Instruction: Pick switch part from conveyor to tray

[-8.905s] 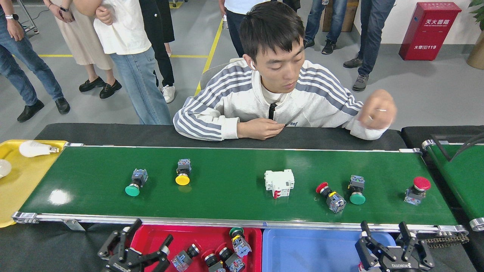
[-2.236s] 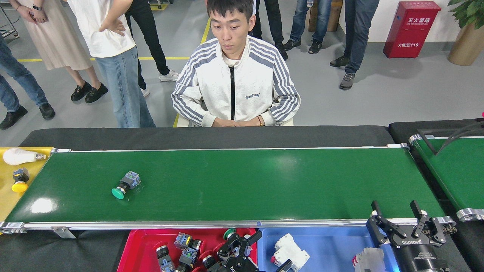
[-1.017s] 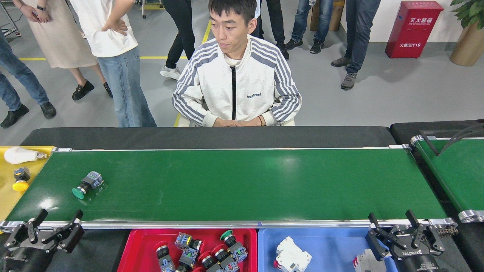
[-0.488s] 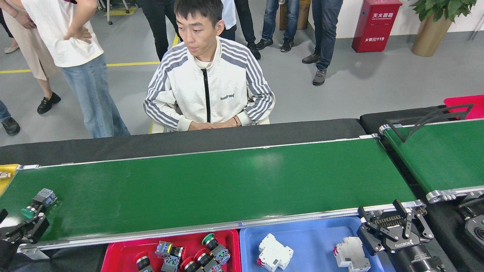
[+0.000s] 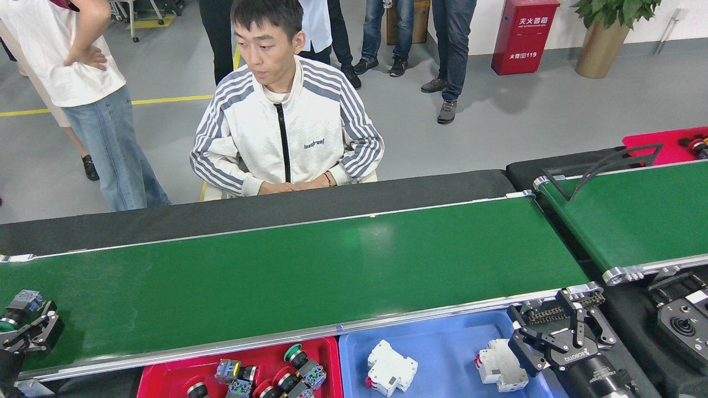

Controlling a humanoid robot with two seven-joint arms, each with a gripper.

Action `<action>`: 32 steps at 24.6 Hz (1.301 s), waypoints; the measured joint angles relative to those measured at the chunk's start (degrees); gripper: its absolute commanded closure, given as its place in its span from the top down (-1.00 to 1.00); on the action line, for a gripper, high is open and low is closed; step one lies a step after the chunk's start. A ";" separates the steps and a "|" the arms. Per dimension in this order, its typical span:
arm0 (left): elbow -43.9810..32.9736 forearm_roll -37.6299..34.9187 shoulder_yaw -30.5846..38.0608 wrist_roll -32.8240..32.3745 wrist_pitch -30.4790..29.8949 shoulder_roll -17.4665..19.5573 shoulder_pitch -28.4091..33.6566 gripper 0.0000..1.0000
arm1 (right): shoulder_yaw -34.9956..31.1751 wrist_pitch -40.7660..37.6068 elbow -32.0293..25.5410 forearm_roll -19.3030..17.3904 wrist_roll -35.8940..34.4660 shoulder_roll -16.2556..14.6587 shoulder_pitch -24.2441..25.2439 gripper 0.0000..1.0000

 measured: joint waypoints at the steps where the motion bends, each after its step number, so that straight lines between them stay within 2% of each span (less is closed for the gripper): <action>1: -0.01 0.22 -0.31 0.08 -0.86 -0.37 -0.02 -0.62 | 0.01 -0.02 0.01 0.00 0.00 0.00 0.00 1.00; 4: -0.97 0.64 -0.53 0.36 -4.98 -1.96 -0.18 -0.72 | 0.04 -0.03 0.03 0.00 0.02 0.00 0.00 1.00; 6: -4.28 0.85 -0.63 0.41 -8.24 -3.52 0.84 -0.73 | -0.13 -0.29 0.04 -0.05 0.03 0.00 0.06 1.00; 8: -12.73 0.92 -0.84 0.50 -11.96 -5.70 4.48 -0.73 | -1.19 0.13 0.18 -0.13 0.03 0.00 0.26 1.00; 10: -26.02 0.92 -1.10 -0.14 -15.80 -8.79 10.13 -0.69 | -3.45 0.94 0.34 -0.14 0.04 0.00 0.39 1.00; 12: -39.41 0.93 -1.76 -1.94 -18.40 -11.36 16.11 -0.54 | -5.62 2.01 0.35 -0.16 0.05 0.00 0.40 1.00; 13: -45.23 0.94 -2.26 -3.25 -19.12 -12.47 18.72 -0.43 | -6.50 2.59 0.36 -0.17 0.05 0.00 0.41 1.00; 14: -51.77 0.95 -2.95 -4.74 -19.62 -13.91 21.36 -0.15 | -7.33 3.13 0.36 -0.17 0.06 0.00 0.49 1.00; 15: -57.48 0.94 -4.03 -6.66 -19.95 -15.70 23.91 0.40 | -7.80 3.73 0.36 -0.17 0.06 0.00 0.67 1.00; 16: -61.77 0.85 -5.17 -8.19 -20.23 -17.64 25.91 0.84 | -7.96 4.40 0.36 -0.17 0.05 0.00 0.79 1.00; 17: -65.53 0.73 -6.33 -10.40 -20.51 -20.09 27.78 1.00 | -8.03 5.07 0.35 -0.17 0.07 0.00 0.88 1.00; 19: -70.87 0.59 -7.58 -13.15 -20.53 -24.16 31.03 1.00 | -8.04 5.83 0.14 -0.17 0.07 0.01 1.58 1.00; 24: -73.56 0.57 -7.54 -15.81 -20.53 -25.24 32.64 1.00 | -8.03 6.30 -1.34 -0.16 0.10 0.03 4.01 1.00; 27: -73.09 0.85 -0.11 -16.00 -20.87 -25.69 33.65 1.00 | -8.03 6.57 -4.94 -0.15 0.17 0.12 7.89 1.00; 30: -69.76 0.78 6.96 -16.06 -15.15 -26.00 34.31 1.00 | -8.04 7.16 -10.25 -0.15 0.22 1.12 13.49 1.00; 32: -65.89 0.72 11.00 -16.13 -11.17 -25.48 34.37 1.00 | -8.04 7.50 -11.75 -0.07 0.36 2.52 15.32 1.00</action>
